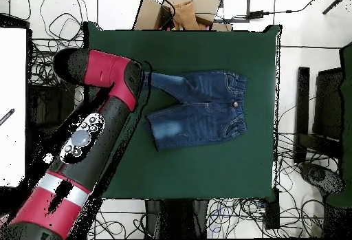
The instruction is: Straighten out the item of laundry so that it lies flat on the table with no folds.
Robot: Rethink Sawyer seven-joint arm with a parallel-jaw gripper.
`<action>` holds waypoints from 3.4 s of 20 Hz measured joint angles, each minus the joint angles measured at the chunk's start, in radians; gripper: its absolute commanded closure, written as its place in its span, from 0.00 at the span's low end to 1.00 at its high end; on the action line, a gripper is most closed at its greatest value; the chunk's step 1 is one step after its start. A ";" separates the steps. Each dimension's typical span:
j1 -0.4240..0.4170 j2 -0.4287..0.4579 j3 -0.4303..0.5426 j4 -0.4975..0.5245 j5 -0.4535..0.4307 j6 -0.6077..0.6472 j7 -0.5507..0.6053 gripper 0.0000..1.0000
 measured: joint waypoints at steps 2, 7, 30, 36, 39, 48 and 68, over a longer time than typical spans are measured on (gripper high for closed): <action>0.000 0.000 0.000 -0.001 -0.001 0.000 0.000 1.00; 0.000 0.000 0.000 -0.002 -0.003 0.000 0.000 1.00; 0.000 0.005 0.000 -0.038 -0.008 0.000 0.000 1.00; -0.001 0.015 0.000 -0.055 -0.008 0.007 0.000 1.00; -0.003 0.027 -0.002 -0.069 -0.008 0.015 0.000 1.00; -0.003 0.045 -0.003 -0.075 -0.008 0.018 0.000 1.00; -0.003 0.040 -0.003 -0.076 -0.008 0.018 0.000 0.00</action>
